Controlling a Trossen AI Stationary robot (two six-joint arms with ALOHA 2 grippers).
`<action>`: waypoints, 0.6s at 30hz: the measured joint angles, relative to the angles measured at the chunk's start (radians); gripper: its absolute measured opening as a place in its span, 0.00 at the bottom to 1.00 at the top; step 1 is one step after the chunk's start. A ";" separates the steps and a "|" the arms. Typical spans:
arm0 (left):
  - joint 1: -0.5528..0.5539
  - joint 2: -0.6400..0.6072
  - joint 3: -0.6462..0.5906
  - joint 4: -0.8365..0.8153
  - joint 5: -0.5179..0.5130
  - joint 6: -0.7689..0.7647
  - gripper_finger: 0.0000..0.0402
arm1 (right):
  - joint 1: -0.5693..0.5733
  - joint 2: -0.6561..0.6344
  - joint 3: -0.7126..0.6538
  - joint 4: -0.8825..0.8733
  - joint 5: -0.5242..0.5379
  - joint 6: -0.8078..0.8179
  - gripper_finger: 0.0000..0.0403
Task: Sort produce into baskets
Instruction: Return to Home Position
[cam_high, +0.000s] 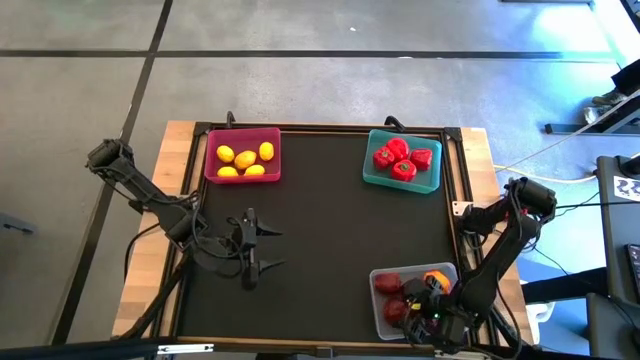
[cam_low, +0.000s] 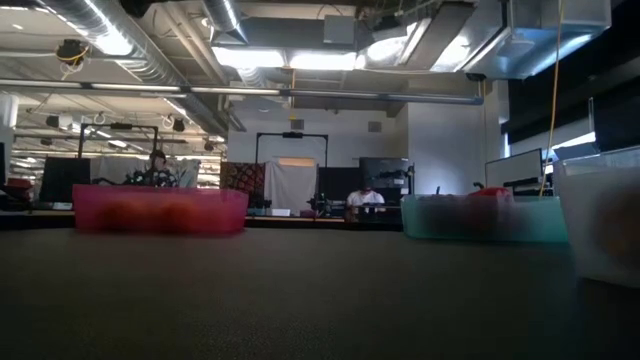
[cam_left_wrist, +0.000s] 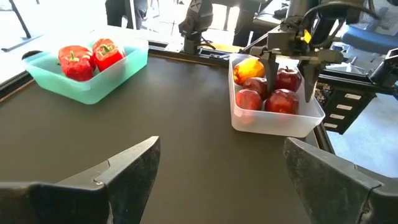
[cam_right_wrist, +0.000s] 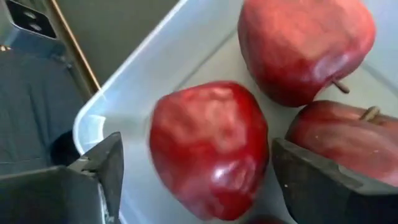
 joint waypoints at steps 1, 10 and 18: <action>0.000 0.000 0.000 0.004 0.000 0.009 0.83 | -0.006 -0.006 0.008 -0.005 -0.001 -0.011 0.78; 0.000 0.000 0.000 0.015 0.000 0.046 0.83 | -0.046 -0.075 0.094 -0.102 0.179 -0.173 0.74; 0.053 -0.030 0.001 -0.013 -0.001 0.184 0.57 | -0.236 -0.085 0.095 -0.094 0.107 -0.531 0.64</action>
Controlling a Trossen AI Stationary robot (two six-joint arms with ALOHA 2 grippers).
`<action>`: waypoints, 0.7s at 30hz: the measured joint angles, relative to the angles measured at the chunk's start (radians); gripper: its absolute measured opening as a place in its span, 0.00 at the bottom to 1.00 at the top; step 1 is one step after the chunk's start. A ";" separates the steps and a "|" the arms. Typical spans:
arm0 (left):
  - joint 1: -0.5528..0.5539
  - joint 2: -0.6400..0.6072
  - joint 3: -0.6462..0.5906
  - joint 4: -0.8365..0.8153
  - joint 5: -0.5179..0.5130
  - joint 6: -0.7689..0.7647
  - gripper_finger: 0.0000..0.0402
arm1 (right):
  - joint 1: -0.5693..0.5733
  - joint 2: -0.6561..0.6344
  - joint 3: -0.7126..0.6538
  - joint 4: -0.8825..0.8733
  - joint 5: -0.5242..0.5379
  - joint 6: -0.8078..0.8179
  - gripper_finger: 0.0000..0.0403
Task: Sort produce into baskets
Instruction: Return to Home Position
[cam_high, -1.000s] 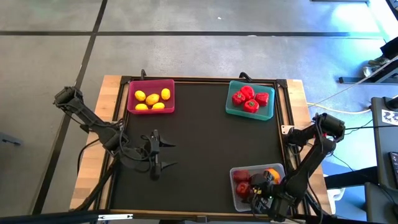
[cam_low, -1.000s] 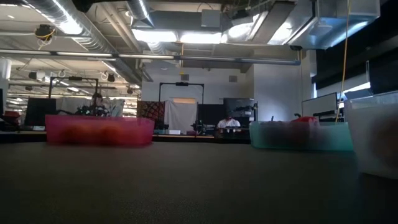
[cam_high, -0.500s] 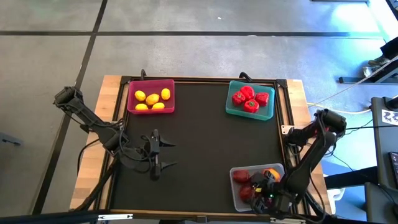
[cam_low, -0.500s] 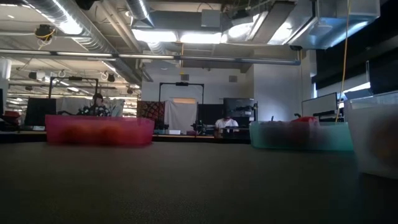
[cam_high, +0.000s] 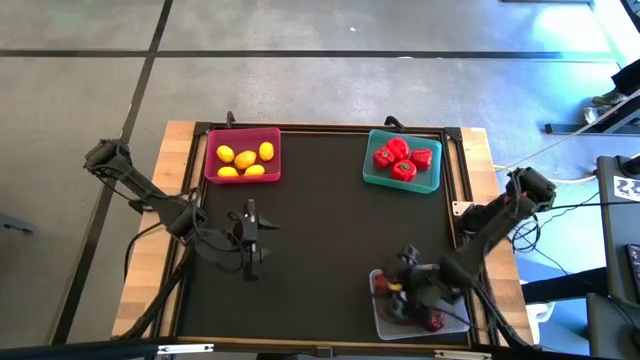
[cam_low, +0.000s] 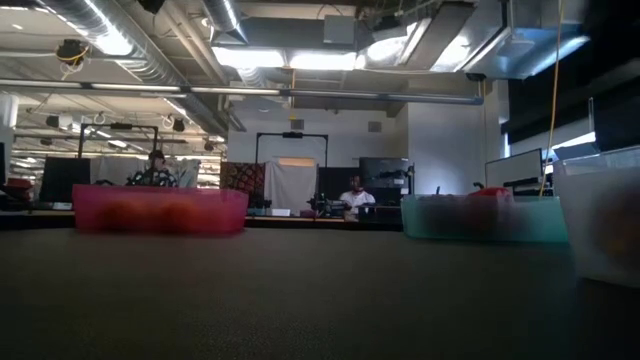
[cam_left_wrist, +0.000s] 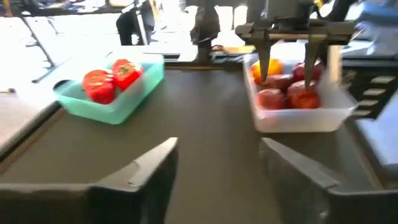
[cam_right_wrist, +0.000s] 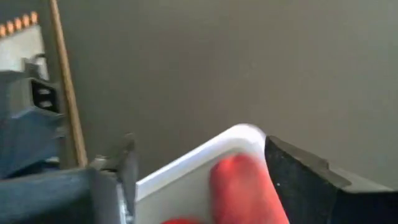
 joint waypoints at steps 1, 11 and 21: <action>0.014 -0.008 0.000 -0.021 0.001 0.013 0.52 | -0.032 0.000 0.000 0.001 -0.015 -0.053 0.62; 0.192 -0.108 -0.023 -0.149 0.150 0.130 0.10 | -0.350 0.000 0.000 0.007 -0.140 -0.523 0.27; 0.452 -0.324 -0.155 -0.110 0.368 0.260 0.01 | -0.611 -0.038 -0.039 0.140 -0.358 -0.867 0.02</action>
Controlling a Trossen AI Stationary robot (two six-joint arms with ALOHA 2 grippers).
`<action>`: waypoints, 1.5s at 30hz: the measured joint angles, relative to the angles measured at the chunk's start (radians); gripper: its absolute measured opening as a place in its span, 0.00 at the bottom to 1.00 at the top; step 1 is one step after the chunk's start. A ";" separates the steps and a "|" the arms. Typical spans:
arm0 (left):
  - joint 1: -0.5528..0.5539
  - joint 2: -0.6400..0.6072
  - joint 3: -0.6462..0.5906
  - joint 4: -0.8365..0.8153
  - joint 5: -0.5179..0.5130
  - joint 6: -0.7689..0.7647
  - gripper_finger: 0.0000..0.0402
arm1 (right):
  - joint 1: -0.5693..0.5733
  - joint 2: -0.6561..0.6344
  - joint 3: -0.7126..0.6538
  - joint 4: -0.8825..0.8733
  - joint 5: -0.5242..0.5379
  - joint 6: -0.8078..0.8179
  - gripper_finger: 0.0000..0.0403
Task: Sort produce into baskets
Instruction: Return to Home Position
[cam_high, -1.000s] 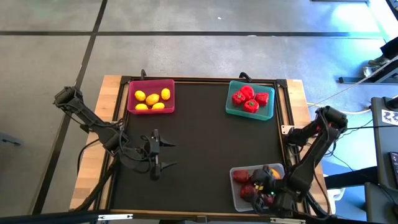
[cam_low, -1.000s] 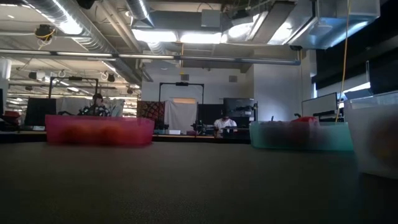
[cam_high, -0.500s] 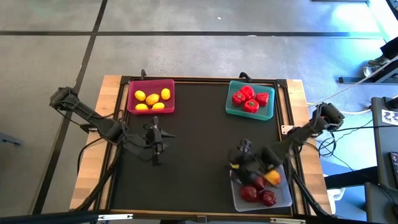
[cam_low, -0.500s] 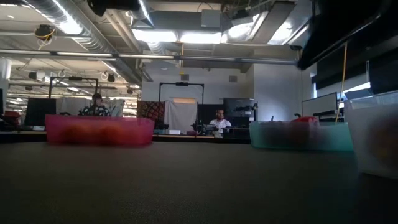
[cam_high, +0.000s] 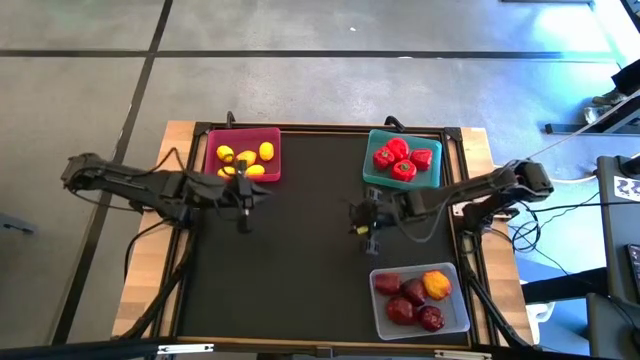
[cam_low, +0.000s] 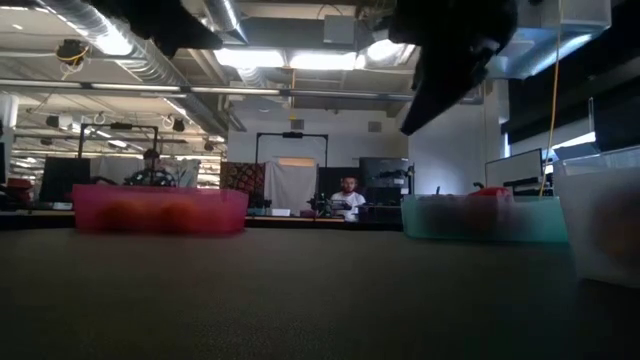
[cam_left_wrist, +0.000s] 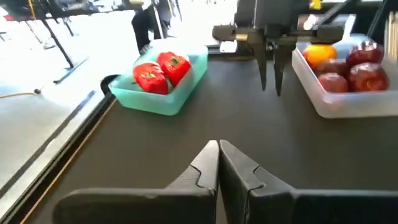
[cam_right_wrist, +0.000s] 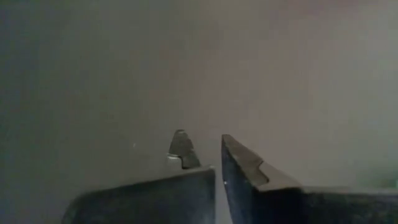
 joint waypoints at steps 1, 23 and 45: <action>0.020 -0.026 -0.018 0.010 0.016 0.004 0.01 | -0.025 -0.016 -0.023 0.042 -0.029 -0.023 0.01; 0.141 -0.202 -0.173 0.114 -0.041 0.022 0.04 | -0.279 -0.700 -0.824 0.941 -0.263 -0.054 0.04; 0.159 -0.261 -0.280 0.321 -0.010 0.030 0.04 | -0.278 -1.346 -1.087 0.714 -0.251 0.104 0.04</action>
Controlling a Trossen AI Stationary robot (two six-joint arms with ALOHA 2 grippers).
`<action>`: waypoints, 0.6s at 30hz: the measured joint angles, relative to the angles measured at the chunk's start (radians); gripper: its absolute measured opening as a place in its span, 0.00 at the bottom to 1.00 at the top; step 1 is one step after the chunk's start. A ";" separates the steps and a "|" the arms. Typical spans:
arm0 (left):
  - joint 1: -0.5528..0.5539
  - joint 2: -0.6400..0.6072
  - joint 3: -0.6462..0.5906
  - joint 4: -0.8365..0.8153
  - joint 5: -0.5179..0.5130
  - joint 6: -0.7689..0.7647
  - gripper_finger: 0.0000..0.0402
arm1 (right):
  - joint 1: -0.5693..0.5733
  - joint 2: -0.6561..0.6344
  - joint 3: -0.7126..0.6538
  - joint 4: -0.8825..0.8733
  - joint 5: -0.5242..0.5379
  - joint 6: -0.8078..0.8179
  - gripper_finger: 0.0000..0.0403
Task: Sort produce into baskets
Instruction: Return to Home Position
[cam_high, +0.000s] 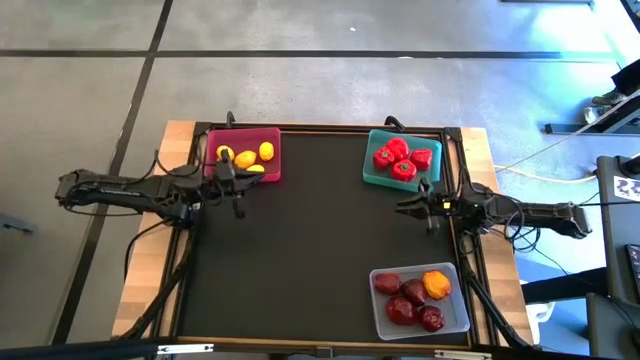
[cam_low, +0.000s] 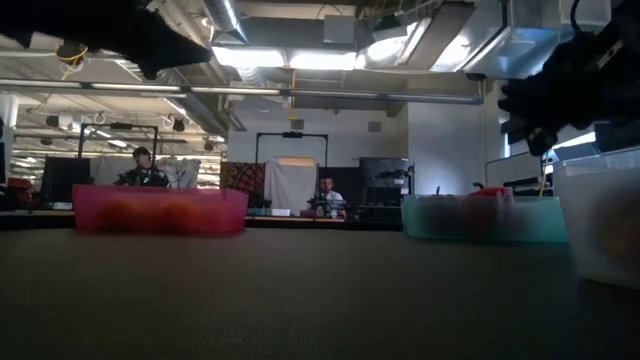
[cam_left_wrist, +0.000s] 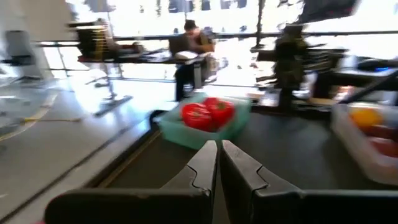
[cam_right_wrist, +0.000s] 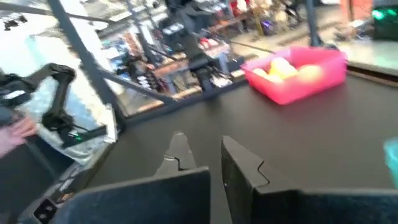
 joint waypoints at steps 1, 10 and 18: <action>0.000 -0.023 -0.025 0.011 0.029 -0.005 0.04 | 0.000 -0.028 0.000 -0.044 0.018 0.008 0.04; -0.004 -0.308 -0.176 0.003 0.221 -0.078 0.04 | 0.000 -0.172 -0.001 -0.130 0.115 0.021 0.04; -0.011 -0.537 -0.323 0.002 0.213 -0.122 0.04 | 0.000 -0.152 -0.002 -0.136 0.110 0.052 0.04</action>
